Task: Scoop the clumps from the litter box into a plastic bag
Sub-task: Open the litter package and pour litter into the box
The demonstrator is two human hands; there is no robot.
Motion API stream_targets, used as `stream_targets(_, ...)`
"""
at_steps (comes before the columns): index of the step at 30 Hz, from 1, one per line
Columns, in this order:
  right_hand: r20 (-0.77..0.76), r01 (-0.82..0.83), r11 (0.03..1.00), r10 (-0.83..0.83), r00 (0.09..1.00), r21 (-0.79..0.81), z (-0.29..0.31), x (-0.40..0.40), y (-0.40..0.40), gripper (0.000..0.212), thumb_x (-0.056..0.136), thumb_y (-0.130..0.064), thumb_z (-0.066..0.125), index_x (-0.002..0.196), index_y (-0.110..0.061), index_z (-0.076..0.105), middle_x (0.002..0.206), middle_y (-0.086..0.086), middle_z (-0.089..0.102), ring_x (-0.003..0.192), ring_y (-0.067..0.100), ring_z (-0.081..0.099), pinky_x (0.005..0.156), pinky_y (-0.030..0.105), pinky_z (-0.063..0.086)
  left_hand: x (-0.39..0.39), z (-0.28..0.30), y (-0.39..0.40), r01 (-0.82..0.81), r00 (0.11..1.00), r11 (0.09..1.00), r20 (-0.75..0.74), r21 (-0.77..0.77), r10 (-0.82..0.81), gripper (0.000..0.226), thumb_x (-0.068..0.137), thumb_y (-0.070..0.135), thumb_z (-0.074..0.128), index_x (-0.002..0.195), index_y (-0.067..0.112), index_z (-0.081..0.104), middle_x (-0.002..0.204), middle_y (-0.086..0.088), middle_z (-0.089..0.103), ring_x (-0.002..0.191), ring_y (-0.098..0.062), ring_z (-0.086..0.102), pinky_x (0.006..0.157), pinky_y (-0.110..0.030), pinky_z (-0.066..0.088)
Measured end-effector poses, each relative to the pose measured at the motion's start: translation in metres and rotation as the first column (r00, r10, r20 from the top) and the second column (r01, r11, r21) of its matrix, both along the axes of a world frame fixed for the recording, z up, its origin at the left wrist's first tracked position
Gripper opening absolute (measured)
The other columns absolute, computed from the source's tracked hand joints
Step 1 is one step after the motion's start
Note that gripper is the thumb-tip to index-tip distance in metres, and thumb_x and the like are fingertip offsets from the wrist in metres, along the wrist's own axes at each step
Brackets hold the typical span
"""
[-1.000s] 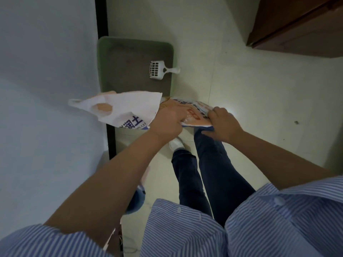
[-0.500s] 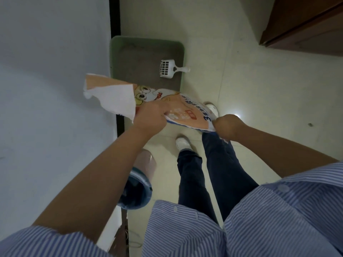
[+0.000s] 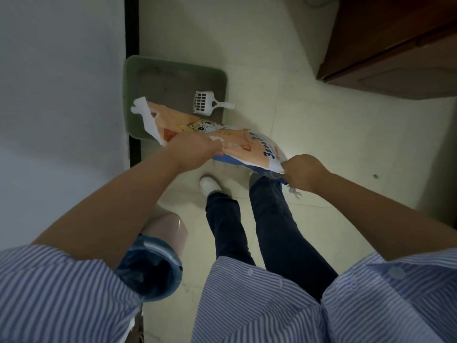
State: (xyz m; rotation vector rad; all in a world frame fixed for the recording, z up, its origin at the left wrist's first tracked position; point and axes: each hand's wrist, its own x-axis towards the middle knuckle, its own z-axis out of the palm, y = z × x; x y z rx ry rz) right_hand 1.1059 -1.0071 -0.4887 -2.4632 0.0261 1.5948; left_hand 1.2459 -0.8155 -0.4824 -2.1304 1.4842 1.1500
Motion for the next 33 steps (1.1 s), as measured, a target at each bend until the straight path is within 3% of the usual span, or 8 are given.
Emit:
stream_targets(7, 0.028, 0.017, 1.0, -0.017, 0.999, -0.014, 0.008, -0.004, 0.009, 0.039, 0.098, -0.026, 0.035, 0.13, -0.007, 0.047, 0.119, 0.013, 0.06, 0.104, 0.027, 0.06, 0.08, 0.028, 0.046, -0.004, -0.015, 0.015, -0.047, 0.999, 0.998, 0.009, 0.04, 0.047, 0.041, 0.097, 0.007, 0.035, 0.139, 0.01, 0.037, 0.127, -0.015, 0.052, 0.115, -0.028, 0.051, 0.087, -0.037, 0.041)
stream_targets(11, 0.01, 0.054, 0.998, -0.054, 0.998, -0.022, 0.006, -0.01, 0.01, 0.041, 0.099, -0.029, 0.034, 0.13, -0.006, 0.046, 0.119, 0.015, 0.059, 0.095, 0.027, 0.059, 0.076, 0.029, 0.044, -0.006, -0.024, 0.012, 0.012, 0.999, 0.999, 0.031, 0.049, -0.013, 0.044, 0.096, 0.005, 0.037, 0.14, 0.011, 0.033, 0.125, -0.015, 0.052, 0.113, -0.028, 0.052, 0.086, -0.037, 0.044)
stream_targets(15, -0.011, 0.078, 0.997, -0.078, 0.997, -0.005, 0.007, -0.012, 0.02, 0.041, 0.099, -0.026, 0.033, 0.131, -0.004, 0.045, 0.122, 0.016, 0.058, 0.106, 0.029, 0.059, 0.083, 0.029, 0.047, -0.003, -0.03, 0.013, 0.022, 0.999, 0.998, 0.032, 0.057, -0.024, 0.042, 0.094, 0.005, 0.039, 0.136, 0.01, 0.035, 0.122, -0.014, 0.055, 0.11, -0.028, 0.054, 0.085, -0.036, 0.046)
stream_targets(33, -0.018, 0.197, 0.98, -0.196, 0.98, 0.03, 0.019, -0.005, 0.036, 0.035, 0.098, -0.018, 0.033, 0.121, -0.002, 0.055, 0.118, 0.013, 0.059, 0.105, 0.026, 0.059, 0.081, 0.027, 0.047, 0.0, -0.021, 0.017, 0.008, 0.998, 0.995, 0.067, 0.096, -0.015, 0.037, 0.093, 0.004, 0.039, 0.129, 0.012, 0.045, 0.12, -0.01, 0.058, 0.11, -0.028, 0.055, 0.084, -0.035, 0.044)
